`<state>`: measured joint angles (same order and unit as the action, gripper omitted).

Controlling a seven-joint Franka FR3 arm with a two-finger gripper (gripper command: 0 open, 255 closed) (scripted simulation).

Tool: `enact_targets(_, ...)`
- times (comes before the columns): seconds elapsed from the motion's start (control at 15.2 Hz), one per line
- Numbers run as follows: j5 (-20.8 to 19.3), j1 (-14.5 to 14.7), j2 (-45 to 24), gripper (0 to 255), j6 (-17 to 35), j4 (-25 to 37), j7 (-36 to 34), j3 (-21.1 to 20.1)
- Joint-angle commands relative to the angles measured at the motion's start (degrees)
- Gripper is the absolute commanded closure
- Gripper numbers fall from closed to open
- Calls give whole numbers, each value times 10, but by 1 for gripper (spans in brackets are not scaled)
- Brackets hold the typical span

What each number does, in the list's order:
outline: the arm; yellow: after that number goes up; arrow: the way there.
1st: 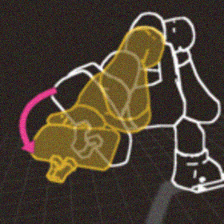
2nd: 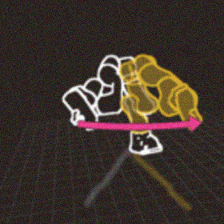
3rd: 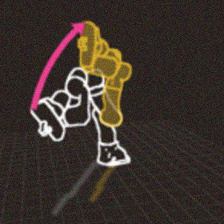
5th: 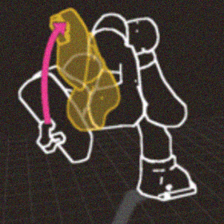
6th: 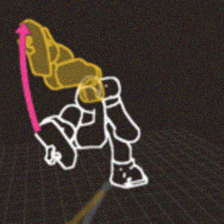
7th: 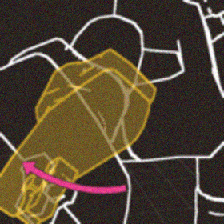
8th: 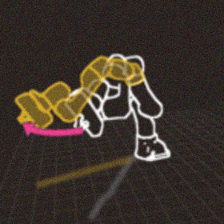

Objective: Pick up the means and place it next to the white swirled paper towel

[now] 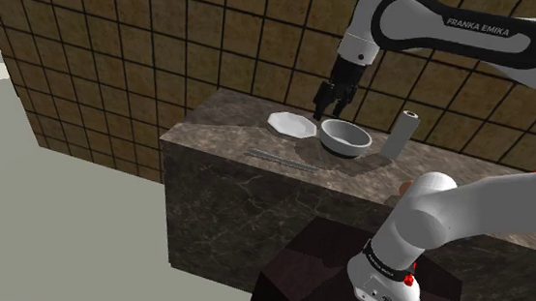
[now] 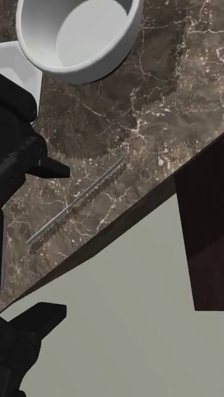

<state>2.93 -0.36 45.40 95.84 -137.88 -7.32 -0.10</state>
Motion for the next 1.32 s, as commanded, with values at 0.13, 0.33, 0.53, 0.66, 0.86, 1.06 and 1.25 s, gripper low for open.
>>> enact_targets(0.13,-11,9,-22,0,39,-18,44,14)
enact_targets(0.33,-25,22,-62,0,98,-38,110,35)
enact_targets(0.53,-37,35,-111,0,157,-50,174,54)
enact_targets(0.66,-42,44,-148,0,197,-53,217,66)
enact_targets(0.86,-47,58,-208,0,254,-51,281,83)
enact_targets(1.06,-46,73,-272,0,309,-42,346,98)
enact_targets(1.25,-42,81,-317,0,343,-31,390,105)
